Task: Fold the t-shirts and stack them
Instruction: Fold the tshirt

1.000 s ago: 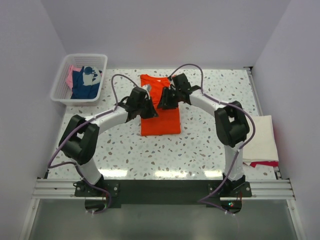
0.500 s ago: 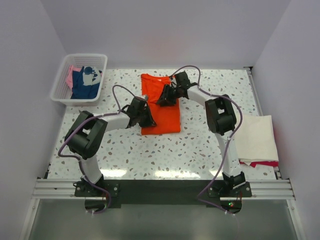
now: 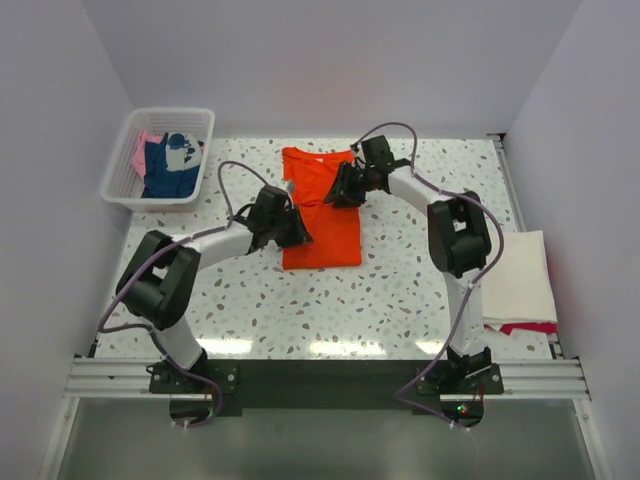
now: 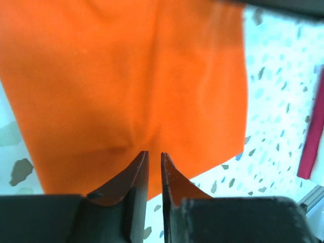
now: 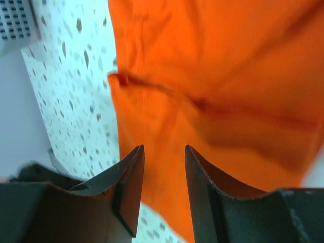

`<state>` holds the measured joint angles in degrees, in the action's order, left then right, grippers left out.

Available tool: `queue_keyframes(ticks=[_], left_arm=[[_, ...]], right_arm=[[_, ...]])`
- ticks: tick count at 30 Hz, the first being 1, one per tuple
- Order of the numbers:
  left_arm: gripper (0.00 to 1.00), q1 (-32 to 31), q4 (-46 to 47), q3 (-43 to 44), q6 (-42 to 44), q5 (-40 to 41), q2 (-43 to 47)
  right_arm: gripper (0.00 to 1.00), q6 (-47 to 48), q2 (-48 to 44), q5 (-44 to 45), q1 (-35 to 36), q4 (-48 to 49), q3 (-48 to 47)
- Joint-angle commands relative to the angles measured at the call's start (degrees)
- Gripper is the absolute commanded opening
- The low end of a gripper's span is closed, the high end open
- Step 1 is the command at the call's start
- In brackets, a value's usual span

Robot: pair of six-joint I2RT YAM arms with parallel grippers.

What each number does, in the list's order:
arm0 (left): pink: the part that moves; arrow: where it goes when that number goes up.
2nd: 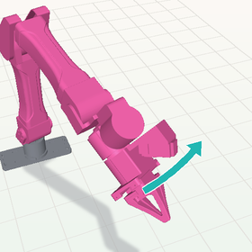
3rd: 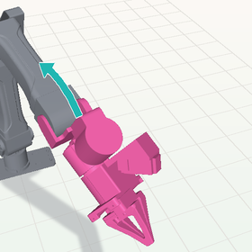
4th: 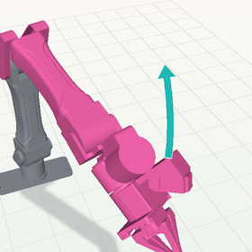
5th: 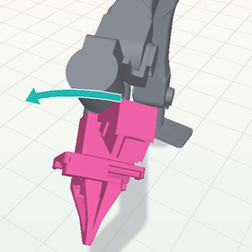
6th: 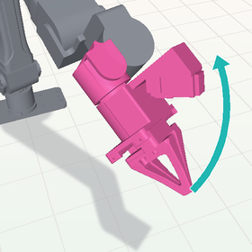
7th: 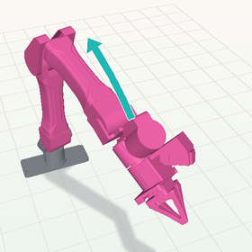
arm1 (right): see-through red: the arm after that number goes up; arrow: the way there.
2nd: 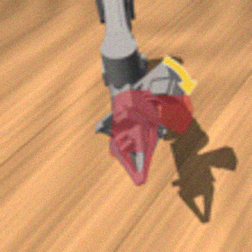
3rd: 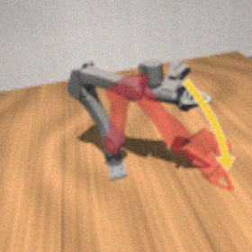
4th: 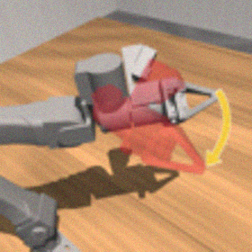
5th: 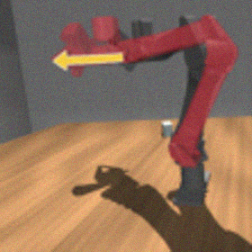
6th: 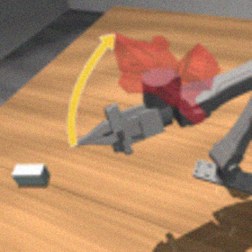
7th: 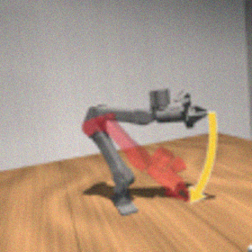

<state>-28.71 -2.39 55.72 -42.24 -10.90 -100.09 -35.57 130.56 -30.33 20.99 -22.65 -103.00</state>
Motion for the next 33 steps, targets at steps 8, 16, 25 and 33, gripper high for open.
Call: queue_keyframes(ticks=[8, 16, 25, 33], left_arm=[[0.25, 3.31, 1.51, -5.08, -0.82, -1.67, 11.76], [0.2, 3.31, 4.94, -11.69, -1.88, 0.34, 10.01], [0.2, 4.62, 3.98, -16.43, -1.53, 2.28, 12.9], [0.45, 7.53, 1.24, -20.56, -1.97, 1.67, 20.2]], right_arm=[[0.41, -3.62, -27.37, 5.45, 0.98, 10.43, 31.7], [0.39, -2.92, -28.09, 5.72, 1.07, 14.83, 44.98], [0.38, -1.52, -31.59, 10.81, 0.98, 12.38, 49.56], [0.44, -3.01, -40.82, 15.91, 0.98, 10.88, 55.36]])
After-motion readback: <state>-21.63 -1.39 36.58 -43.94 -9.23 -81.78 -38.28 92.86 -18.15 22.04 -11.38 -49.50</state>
